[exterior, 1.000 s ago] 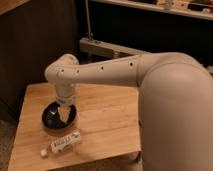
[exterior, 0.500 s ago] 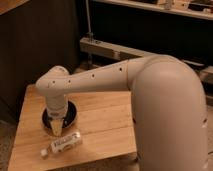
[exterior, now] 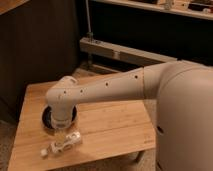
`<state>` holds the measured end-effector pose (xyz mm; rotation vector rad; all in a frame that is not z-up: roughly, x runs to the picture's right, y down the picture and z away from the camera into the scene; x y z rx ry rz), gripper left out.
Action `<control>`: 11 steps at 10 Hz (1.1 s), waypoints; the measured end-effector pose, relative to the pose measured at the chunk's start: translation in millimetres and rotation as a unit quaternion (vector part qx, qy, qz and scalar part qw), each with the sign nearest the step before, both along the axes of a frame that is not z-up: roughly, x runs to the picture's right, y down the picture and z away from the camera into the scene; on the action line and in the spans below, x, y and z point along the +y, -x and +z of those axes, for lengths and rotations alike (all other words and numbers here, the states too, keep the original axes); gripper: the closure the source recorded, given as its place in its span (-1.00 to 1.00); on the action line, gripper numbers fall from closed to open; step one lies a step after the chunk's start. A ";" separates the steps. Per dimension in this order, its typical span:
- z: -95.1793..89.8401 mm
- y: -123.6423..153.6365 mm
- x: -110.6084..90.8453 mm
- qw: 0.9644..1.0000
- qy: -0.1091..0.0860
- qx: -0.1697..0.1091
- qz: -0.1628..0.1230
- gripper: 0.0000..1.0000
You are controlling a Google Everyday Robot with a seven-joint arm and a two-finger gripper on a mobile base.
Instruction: Place the bottle in the ceramic bowl
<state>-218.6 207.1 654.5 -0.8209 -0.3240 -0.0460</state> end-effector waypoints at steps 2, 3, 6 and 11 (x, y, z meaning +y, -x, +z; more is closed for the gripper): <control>-2.6 13.0 28.1 1.000 -0.014 -0.023 -0.014 -0.30; -6.3 18.2 37.1 0.999 -0.023 -0.034 -0.020 -0.30; -9.0 21.1 47.2 0.998 -0.044 -0.038 -0.025 -0.30; 5.9 -0.4 34.0 0.998 -0.066 -0.007 0.024 -0.30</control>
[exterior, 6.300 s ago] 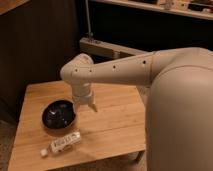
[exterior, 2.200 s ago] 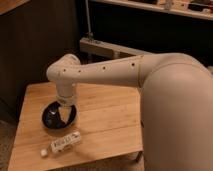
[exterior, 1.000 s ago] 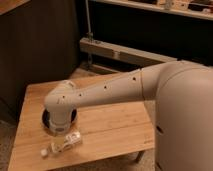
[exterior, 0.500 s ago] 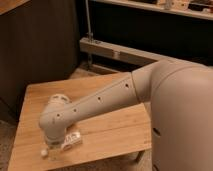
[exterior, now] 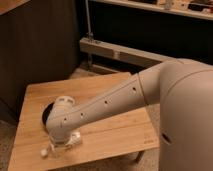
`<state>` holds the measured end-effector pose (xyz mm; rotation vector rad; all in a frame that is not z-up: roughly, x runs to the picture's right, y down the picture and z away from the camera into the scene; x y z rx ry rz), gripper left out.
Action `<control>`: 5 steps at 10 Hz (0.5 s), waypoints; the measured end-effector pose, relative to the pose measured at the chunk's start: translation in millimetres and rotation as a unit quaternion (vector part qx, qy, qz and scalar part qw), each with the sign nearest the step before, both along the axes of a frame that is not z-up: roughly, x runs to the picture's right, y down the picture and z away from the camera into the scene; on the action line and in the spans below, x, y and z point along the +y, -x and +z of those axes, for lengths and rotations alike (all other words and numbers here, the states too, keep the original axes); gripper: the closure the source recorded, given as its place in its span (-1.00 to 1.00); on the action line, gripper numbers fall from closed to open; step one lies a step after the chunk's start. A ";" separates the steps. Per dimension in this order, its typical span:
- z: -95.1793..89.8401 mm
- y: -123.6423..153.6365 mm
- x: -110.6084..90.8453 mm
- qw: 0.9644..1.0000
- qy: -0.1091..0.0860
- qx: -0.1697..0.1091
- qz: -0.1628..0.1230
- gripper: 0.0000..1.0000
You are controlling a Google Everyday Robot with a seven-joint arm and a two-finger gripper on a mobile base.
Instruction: Place the bottle in the ceramic bowl
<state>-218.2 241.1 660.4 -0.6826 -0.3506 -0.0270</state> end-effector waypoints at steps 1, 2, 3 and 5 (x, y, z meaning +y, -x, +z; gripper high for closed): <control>-1.6 3.0 1.0 1.000 0.001 -0.003 -0.002 -0.30; -1.2 2.3 0.7 1.000 0.001 -0.002 -0.001 -0.30; -0.9 1.3 0.1 1.000 0.001 -0.002 0.000 -0.30; -1.4 2.9 1.0 1.000 0.001 -0.003 -0.002 -0.30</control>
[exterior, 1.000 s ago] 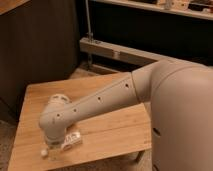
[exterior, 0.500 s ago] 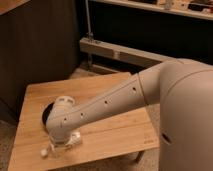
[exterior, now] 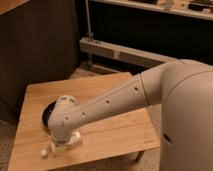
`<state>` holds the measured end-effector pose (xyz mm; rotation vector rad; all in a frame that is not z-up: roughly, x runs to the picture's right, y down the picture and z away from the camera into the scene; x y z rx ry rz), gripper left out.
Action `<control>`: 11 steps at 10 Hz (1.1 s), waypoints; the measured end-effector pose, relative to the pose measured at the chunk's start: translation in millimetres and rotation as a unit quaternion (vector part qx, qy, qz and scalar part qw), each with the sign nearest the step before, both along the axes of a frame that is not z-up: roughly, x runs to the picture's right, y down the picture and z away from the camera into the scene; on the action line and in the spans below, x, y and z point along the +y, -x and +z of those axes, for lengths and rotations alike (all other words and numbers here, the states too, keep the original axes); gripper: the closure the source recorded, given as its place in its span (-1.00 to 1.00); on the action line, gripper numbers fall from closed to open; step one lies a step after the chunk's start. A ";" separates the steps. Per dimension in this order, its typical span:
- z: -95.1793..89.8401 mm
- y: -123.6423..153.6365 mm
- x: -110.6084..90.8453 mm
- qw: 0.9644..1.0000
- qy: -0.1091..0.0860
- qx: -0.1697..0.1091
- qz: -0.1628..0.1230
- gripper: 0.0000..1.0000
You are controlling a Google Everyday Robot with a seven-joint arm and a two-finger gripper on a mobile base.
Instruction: Place the bottle in the ceramic bowl
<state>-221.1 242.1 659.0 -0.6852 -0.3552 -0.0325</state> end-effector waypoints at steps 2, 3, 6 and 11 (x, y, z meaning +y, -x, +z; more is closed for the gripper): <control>0.5 -0.6 -0.2 1.000 0.000 0.001 0.000 -0.30; 0.5 -0.5 -0.1 1.000 0.000 0.001 0.000 -0.30; 0.6 -1.0 0.1 1.000 0.000 0.001 0.000 -0.30; 17.3 -15.2 11.6 0.999 -0.025 -0.036 -0.014 -0.30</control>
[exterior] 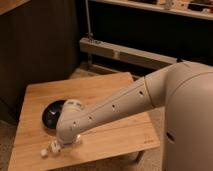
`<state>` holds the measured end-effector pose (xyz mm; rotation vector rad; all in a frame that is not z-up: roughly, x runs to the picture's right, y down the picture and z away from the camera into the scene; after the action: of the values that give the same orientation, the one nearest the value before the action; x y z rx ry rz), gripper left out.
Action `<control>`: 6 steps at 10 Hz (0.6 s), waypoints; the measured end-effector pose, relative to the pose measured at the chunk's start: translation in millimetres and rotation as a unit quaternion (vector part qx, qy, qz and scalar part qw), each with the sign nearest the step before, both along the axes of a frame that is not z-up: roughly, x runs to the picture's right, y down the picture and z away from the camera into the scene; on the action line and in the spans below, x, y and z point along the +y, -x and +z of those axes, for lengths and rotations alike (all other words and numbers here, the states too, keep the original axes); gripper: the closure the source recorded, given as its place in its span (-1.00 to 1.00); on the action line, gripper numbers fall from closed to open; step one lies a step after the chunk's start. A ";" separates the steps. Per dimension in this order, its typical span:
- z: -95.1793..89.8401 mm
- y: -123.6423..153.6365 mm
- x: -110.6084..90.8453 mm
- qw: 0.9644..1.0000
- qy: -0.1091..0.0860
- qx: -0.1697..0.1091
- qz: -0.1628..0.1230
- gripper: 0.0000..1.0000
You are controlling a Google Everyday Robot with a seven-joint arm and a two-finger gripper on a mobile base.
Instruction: Place the bottle in the ceramic bowl
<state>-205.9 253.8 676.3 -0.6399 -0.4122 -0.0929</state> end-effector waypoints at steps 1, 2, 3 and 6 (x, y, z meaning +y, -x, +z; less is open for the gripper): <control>-0.1 -2.4 -0.6 1.000 -0.008 -0.012 -0.001 -0.30; -0.2 -5.0 -1.8 1.000 -0.016 -0.022 -0.001 -0.30; 0.9 -6.3 -3.4 0.999 -0.020 -0.032 -0.002 -0.30; 20.4 -21.6 -19.5 0.999 -0.003 -0.049 0.012 -0.30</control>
<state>-184.3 234.3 696.7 -0.6258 -0.5149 -0.1031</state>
